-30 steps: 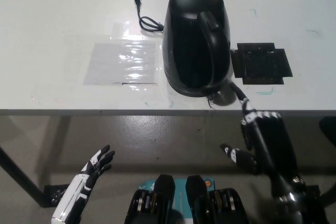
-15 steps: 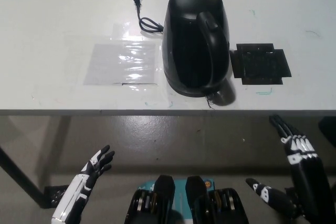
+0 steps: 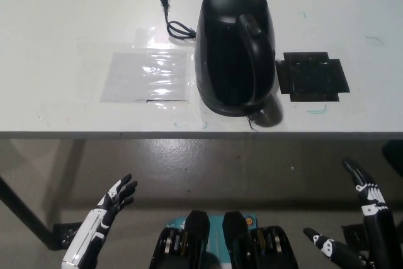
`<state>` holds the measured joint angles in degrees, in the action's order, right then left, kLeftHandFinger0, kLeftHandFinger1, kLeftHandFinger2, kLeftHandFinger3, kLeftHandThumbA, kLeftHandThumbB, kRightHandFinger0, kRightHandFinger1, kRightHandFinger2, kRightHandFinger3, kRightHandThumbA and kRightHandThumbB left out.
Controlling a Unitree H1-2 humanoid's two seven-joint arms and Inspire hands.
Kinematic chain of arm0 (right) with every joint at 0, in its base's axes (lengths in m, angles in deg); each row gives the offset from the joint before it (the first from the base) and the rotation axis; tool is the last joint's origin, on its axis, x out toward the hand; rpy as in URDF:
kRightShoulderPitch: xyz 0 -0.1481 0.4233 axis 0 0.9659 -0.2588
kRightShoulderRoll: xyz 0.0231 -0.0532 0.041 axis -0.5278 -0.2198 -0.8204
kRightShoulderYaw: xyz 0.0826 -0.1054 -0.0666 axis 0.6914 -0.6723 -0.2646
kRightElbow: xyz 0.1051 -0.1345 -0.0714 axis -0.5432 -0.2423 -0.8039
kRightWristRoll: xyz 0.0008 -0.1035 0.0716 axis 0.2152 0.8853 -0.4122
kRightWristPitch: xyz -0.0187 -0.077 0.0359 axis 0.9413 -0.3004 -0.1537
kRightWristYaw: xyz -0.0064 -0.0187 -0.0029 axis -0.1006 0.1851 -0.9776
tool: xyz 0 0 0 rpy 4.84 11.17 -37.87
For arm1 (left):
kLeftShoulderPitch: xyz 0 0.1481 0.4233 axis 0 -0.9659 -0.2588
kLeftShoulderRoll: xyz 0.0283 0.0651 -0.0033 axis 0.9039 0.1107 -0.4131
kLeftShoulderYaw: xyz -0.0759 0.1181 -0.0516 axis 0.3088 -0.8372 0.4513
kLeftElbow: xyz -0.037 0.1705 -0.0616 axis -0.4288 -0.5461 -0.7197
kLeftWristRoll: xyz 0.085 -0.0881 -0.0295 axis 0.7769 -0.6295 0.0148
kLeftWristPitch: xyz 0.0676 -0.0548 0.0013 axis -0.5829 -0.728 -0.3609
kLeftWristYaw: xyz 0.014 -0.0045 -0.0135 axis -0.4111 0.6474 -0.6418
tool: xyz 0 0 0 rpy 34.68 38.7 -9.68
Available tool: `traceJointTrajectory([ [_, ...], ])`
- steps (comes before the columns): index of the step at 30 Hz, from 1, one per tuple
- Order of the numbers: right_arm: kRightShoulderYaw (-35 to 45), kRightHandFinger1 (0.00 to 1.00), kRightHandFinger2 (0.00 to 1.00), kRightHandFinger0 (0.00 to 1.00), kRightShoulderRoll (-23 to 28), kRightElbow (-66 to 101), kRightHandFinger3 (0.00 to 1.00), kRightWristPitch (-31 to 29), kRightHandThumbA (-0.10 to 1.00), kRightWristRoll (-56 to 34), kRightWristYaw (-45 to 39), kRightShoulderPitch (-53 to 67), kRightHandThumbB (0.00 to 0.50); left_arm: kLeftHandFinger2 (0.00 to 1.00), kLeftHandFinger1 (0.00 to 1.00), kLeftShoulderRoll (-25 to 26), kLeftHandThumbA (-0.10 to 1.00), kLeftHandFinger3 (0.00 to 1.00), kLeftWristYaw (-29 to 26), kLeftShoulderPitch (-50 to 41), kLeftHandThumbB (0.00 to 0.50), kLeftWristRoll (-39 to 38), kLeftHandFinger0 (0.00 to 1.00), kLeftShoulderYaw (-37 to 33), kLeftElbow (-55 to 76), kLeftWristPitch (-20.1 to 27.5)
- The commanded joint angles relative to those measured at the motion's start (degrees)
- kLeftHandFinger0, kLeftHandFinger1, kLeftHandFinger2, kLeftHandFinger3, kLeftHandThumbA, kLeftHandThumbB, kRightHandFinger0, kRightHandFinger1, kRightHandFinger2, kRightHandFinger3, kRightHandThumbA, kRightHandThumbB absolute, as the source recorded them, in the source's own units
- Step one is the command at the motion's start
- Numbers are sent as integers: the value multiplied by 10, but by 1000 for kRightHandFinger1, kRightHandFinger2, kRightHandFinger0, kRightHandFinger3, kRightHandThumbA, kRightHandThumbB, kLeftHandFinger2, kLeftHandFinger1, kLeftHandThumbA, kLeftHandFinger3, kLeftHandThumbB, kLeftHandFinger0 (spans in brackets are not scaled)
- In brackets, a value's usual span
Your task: A kettle is kept at the center of the table close to the robot and the robot uses its right index finger to press downwards on the transparent start boiling button
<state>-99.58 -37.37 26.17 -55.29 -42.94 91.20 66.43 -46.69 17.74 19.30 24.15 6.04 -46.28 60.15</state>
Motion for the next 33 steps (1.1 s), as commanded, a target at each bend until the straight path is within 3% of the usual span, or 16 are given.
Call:
traceJointTrajectory([
  [1, -10, 1000, 1000, 1000, 13, -34, 1000, -47, 1000, -65, 66, -19, 236, 1000, 1000, 2, 1000, 1000, 4, 9, 387, -5, 1000, 0, -1, 28],
  [5, -21, 1000, 1000, 1000, 20, -51, 1000, -47, 1000, -78, 77, -26, 264, 1000, 1000, 4, 1000, 1000, 5, 6, 408, -6, 1000, 1, 5, 17],
  [12, -28, 1000, 1000, 1000, 25, -58, 1000, -47, 1000, -92, 85, -24, 278, 1000, 1000, 2, 1000, 1000, 6, 1, 391, -6, 1000, -1, 1, 27],
  [29, -51, 1000, 1000, 1000, 35, -70, 1000, -47, 1000, -91, 107, -24, 274, 1000, 1000, 6, 1000, 1000, 9, 1, 404, -6, 1000, -2, -2, 27],
  [33, -51, 1000, 1000, 1000, 34, -74, 1000, -47, 1000, -95, 97, -26, 304, 1000, 1000, 6, 1000, 1000, 8, -1, 379, -3, 1000, -2, -1, 25],
])
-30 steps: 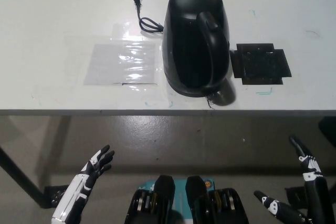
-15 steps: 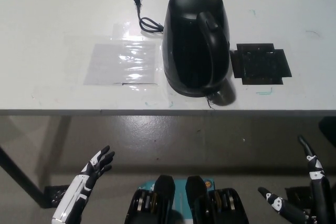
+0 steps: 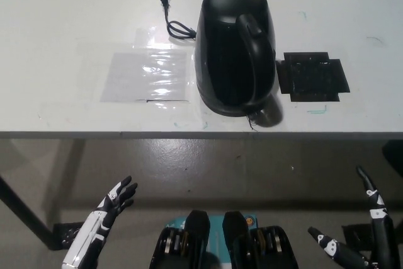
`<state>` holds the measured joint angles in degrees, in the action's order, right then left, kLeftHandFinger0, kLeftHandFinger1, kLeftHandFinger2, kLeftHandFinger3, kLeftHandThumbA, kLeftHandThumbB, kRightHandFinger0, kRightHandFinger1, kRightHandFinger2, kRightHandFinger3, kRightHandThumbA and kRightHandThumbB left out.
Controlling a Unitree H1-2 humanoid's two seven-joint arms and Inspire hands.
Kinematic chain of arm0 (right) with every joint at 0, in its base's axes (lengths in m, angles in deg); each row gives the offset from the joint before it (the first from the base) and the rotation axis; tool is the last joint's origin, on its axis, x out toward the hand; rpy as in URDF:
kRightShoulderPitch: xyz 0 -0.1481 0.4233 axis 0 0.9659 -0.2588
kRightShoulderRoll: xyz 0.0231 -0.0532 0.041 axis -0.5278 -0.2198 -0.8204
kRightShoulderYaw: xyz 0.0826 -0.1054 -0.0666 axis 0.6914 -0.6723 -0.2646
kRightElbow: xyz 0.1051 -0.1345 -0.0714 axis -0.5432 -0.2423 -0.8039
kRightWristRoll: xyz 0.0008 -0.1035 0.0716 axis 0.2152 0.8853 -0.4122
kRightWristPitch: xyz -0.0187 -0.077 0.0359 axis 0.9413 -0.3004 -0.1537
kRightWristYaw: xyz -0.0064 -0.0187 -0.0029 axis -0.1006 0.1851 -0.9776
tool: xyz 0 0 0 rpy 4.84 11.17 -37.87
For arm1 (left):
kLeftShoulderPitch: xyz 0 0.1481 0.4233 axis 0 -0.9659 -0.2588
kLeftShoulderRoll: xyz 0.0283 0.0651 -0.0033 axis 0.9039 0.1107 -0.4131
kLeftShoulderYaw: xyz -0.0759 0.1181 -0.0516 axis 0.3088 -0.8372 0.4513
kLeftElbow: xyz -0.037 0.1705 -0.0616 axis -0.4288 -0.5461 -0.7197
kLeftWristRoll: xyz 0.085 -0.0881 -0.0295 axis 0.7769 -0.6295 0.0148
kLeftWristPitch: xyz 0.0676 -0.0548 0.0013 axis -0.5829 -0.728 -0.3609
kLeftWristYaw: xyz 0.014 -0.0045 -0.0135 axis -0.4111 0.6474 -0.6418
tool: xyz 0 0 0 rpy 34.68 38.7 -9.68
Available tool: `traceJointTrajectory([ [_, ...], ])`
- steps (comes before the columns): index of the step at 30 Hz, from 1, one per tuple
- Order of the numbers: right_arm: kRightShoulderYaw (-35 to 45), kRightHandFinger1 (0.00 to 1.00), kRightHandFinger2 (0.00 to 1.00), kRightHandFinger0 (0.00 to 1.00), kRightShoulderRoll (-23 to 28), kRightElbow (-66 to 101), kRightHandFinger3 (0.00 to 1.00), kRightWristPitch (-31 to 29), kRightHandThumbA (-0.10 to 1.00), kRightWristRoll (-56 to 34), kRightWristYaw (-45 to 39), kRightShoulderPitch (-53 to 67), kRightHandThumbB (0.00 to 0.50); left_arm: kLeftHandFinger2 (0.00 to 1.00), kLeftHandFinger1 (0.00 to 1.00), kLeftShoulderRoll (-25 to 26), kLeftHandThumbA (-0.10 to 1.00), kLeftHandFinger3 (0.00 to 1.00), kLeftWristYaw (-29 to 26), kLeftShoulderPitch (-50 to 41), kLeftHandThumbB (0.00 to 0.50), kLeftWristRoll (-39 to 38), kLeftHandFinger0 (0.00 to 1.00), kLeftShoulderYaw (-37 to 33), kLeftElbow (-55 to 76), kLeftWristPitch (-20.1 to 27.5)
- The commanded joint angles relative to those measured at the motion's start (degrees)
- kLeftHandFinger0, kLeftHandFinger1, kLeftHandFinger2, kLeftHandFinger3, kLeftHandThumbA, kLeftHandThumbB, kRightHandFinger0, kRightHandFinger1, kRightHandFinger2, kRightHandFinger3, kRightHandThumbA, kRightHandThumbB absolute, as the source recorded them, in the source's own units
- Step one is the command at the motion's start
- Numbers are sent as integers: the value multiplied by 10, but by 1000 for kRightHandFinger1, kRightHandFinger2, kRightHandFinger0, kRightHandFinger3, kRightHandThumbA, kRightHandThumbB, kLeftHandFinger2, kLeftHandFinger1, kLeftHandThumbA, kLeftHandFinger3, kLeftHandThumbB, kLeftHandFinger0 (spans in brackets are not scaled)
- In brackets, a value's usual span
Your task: A kettle is kept at the center of the table close to the robot and the robot uses its right index finger to press downwards on the transparent start boiling button
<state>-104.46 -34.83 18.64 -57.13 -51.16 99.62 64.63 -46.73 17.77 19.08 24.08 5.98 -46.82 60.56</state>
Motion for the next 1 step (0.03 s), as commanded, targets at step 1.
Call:
traceJointTrajectory([
  [1, -2, 1000, 1000, 1000, 9, 1, 1000, -28, 1000, -13, 12, -8, 304, 1000, 1000, 6, 1000, 1000, 7, 1, 379, -2, 1000, -1, 5, 21],
])
